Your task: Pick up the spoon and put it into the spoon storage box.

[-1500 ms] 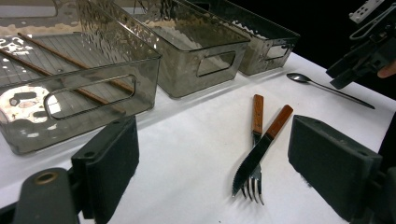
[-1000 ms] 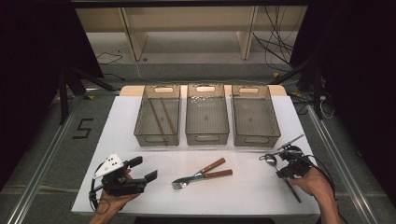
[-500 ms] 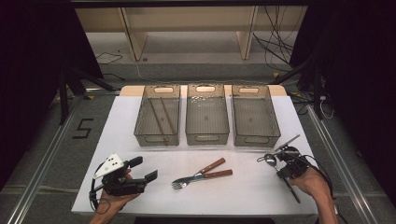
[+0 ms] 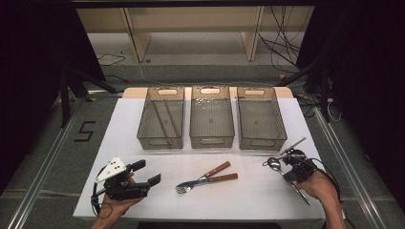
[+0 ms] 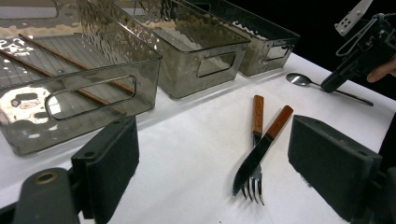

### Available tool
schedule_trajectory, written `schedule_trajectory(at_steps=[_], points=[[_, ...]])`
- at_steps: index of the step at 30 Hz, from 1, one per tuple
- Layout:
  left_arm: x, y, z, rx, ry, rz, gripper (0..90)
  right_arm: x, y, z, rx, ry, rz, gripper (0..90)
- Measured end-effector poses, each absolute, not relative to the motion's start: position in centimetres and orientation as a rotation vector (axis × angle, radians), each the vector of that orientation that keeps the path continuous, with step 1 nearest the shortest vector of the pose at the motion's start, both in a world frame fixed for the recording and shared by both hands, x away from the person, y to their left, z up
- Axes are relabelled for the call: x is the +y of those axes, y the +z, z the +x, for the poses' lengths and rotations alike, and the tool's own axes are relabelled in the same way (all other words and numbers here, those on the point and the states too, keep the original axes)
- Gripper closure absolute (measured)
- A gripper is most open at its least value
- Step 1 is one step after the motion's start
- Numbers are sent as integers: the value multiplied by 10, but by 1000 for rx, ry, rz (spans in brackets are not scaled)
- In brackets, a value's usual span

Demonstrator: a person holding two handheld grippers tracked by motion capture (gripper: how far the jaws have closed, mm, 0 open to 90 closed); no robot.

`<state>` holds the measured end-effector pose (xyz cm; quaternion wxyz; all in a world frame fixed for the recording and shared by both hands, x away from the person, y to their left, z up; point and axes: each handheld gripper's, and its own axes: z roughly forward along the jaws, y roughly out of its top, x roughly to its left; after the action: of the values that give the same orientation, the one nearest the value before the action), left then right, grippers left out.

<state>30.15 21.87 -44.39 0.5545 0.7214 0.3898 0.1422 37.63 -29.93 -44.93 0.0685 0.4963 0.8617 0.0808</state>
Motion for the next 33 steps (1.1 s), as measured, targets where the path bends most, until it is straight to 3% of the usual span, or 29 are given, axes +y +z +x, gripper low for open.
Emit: schedule_trajectory(at_steps=[33], points=[[218,-444,301,921,337,1703,159,-298,-440,371,2596,322,1468,866]])
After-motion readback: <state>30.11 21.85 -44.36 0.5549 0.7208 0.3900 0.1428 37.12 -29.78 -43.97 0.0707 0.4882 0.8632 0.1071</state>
